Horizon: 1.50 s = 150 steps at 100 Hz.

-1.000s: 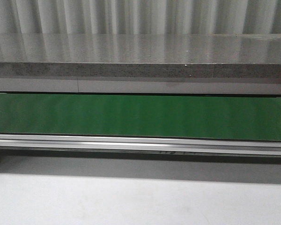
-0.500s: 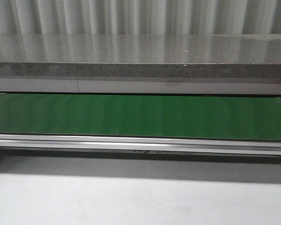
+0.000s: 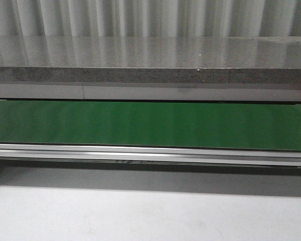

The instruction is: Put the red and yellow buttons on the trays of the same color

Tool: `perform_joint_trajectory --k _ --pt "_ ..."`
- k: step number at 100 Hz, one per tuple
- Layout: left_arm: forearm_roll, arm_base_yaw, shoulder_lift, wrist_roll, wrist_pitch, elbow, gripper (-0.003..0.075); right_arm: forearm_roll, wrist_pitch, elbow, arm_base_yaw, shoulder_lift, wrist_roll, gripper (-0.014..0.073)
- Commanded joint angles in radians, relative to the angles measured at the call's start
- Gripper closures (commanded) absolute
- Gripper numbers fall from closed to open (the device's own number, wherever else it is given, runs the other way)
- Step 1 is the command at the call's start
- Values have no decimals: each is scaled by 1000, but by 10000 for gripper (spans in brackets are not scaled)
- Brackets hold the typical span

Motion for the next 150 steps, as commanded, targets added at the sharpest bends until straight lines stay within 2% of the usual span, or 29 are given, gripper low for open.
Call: perform_joint_trajectory --k 1,44,66,106,150 --pt "-17 -9 3 1 -66 -27 741 6 3 -21 25 -85 -38 659" --pt "-17 -9 3 1 -66 -27 741 6 141 -14 311 -299 -170 659" --pt "-17 -9 3 1 -66 -27 741 6 137 92 428 -437 -189 659" --pt "-17 -9 3 1 -66 -27 741 6 122 361 465 -772 -235 659" --pt "-17 -8 3 1 -118 -27 741 6 120 524 465 -1113 -235 659"
